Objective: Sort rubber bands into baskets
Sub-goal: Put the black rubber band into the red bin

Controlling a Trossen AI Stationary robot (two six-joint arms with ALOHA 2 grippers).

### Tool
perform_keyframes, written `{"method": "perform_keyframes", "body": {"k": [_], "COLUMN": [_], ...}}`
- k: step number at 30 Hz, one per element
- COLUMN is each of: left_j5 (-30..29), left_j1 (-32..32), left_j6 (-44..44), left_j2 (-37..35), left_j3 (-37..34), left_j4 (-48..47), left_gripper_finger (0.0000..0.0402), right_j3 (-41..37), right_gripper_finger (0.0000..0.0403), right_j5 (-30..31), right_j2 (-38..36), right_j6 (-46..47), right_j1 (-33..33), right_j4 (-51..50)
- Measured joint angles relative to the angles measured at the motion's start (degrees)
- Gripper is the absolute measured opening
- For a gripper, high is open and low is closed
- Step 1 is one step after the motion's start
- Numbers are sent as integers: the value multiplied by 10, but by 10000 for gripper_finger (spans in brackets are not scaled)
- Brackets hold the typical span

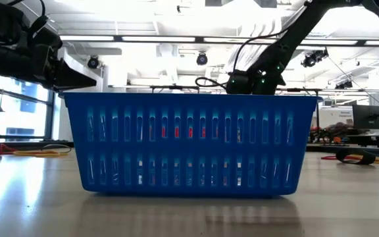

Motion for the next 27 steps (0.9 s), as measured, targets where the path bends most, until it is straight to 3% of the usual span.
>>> {"method": "perform_keyframes", "body": {"k": [23,27], "left_j5": [0,0], "left_j1": [0,0], "left_j6": [-4,-4], "left_j2": [0,0], "left_j3": [0,0], "left_j4": [0,0], "left_gripper_finger": [0,0], "right_j3": [-1,-1], "right_gripper_finger": [123,103], "right_j5": [2,2], "right_j2": [1,1], "right_j6": [-4,-4], "right_j1": [0,0], "right_j4": [-1,-4]}}
